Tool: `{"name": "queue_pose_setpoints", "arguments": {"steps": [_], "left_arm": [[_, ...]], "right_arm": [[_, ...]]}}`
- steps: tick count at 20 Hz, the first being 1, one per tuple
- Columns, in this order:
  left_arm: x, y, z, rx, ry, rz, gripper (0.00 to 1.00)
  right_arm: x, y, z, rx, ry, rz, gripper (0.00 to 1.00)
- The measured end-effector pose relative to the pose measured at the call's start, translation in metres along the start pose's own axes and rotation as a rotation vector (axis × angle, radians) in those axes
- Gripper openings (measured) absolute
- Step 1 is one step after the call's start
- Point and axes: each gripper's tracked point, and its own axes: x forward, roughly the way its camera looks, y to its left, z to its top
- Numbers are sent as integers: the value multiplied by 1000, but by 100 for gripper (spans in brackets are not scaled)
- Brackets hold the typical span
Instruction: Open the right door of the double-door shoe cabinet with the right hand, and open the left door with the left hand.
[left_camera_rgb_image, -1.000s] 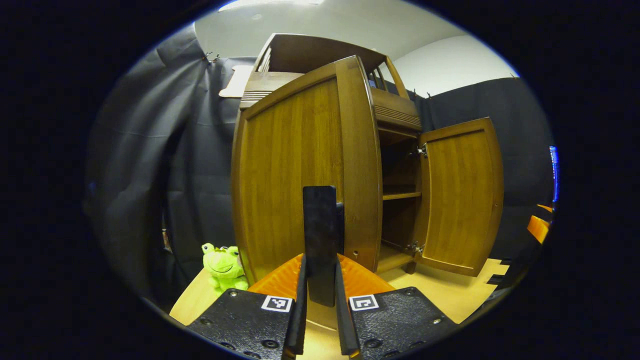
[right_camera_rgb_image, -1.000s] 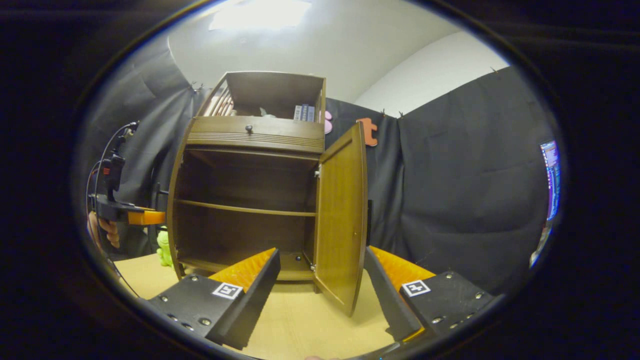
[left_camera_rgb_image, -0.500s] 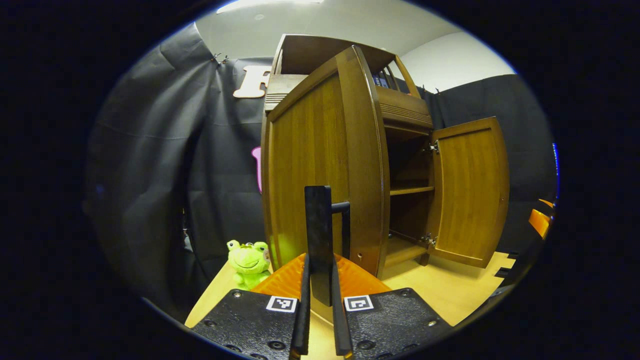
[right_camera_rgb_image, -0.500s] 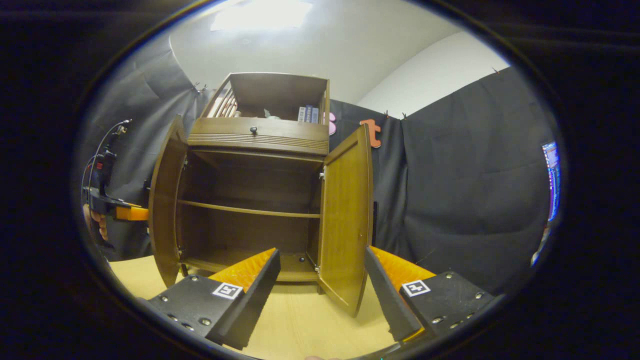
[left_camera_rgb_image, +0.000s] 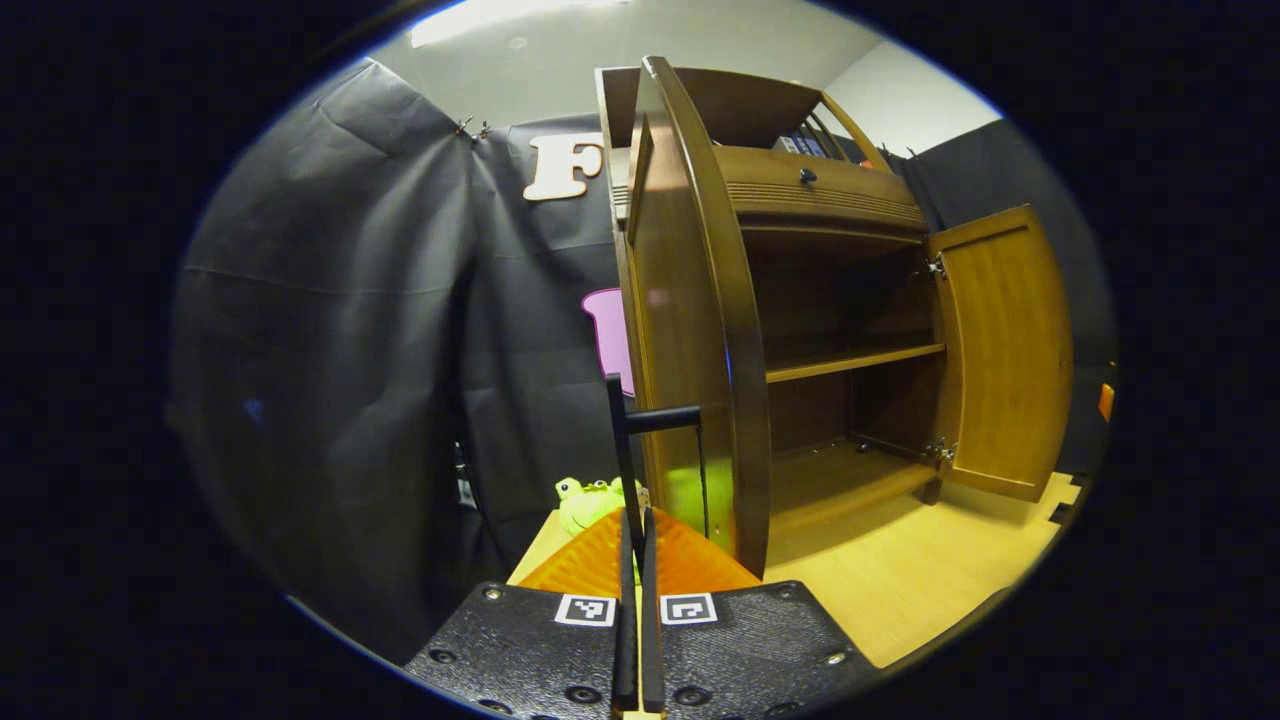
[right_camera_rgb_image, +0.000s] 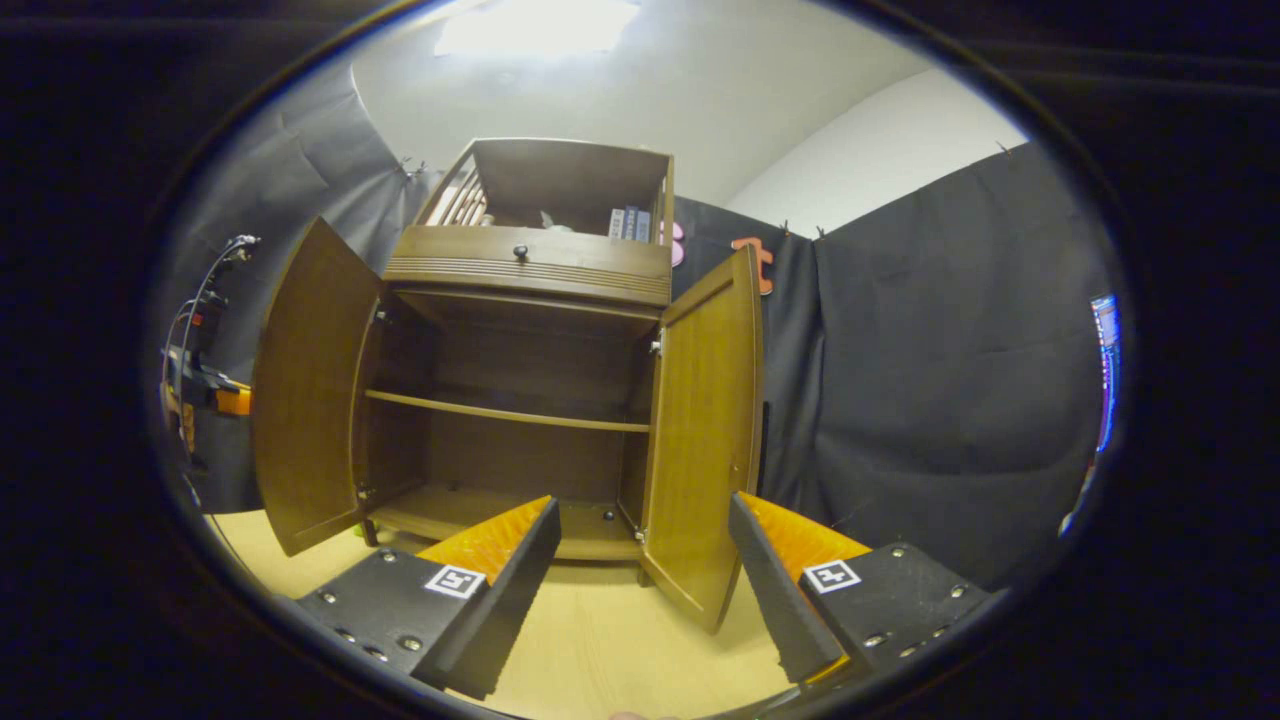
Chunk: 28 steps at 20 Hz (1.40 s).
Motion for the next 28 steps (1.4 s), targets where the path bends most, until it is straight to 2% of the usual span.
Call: {"name": "queue_pose_setpoints", "arguments": {"steps": [8,12,14,15,17,22,24,25,26,28], "left_arm": [[1,11,-4,-35,-6,-32,3],[0,16,-3,-58,-3,-40,3],[-2,16,-1,-59,-5,-33,0],[-3,16,2,-52,-10,-28,3],[-12,19,18,-25,-66,5,0],[-35,28,53,-22,-168,99,31],[-45,29,61,-9,-175,135,46],[-51,29,64,-5,-174,152,54],[-55,24,66,-6,-169,144,62],[-58,-5,69,-32,-150,78,78]], "right_arm": [[2,-1,-4,-2,12,-3,100],[0,10,-5,57,21,53,98],[0,10,-3,69,21,59,100],[1,6,-4,60,20,49,98],[0,0,-5,42,22,32,100],[1,-3,-9,63,46,30,98],[0,-12,-5,90,39,5,100],[-2,-18,-2,114,36,-21,97],[-2,-22,-1,143,36,-32,100],[-3,-21,5,187,31,-30,100]]}}
